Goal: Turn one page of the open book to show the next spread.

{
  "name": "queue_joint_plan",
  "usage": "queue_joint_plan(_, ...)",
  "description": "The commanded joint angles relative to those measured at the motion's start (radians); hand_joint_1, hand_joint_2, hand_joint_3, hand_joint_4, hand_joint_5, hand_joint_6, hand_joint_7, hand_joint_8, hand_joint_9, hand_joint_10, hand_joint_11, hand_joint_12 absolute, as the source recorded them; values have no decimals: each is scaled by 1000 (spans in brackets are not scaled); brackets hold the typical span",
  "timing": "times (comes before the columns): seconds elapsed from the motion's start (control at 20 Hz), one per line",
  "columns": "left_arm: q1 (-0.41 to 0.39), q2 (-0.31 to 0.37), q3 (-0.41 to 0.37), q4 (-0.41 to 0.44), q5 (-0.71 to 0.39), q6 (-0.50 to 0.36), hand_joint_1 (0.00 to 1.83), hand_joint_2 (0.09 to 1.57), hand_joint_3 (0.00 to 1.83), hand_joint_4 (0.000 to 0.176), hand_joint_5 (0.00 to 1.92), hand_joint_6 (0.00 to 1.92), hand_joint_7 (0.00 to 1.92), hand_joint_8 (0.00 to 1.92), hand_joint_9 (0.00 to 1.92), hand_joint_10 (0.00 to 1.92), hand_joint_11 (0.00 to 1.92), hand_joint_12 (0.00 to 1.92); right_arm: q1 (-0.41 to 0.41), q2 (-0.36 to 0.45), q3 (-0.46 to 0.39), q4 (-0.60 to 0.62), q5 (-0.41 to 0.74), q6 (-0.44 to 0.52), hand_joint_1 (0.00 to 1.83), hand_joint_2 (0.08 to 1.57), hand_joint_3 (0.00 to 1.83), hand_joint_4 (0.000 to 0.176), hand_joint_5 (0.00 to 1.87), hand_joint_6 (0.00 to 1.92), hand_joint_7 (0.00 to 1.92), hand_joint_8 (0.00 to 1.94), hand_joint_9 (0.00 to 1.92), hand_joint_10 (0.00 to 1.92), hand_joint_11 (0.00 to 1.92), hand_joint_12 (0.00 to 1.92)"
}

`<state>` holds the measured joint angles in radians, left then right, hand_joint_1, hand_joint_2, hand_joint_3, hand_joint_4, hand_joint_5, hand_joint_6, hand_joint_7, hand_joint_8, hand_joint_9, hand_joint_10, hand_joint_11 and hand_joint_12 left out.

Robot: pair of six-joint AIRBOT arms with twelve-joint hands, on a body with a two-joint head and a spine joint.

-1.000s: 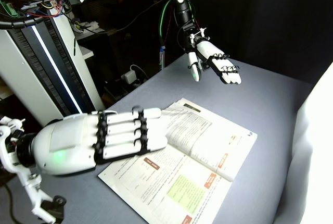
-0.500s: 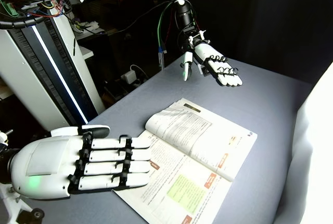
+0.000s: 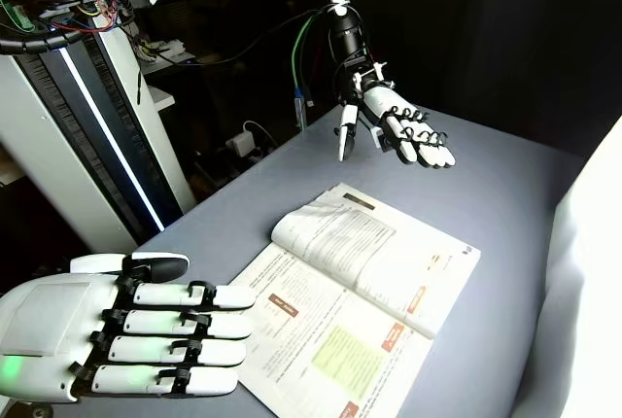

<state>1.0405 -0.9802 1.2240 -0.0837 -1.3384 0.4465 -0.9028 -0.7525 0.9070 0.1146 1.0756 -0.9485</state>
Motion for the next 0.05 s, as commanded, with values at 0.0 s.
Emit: queue_joint_plan(0.0,-6,-6,7,-21,-113,-6,279,1146,0,103,0,0,0,0,0,0,0,0,-2,8,-3,20,151,-4,151,1181,0,0,0,0,0,0,0,0,0,0)
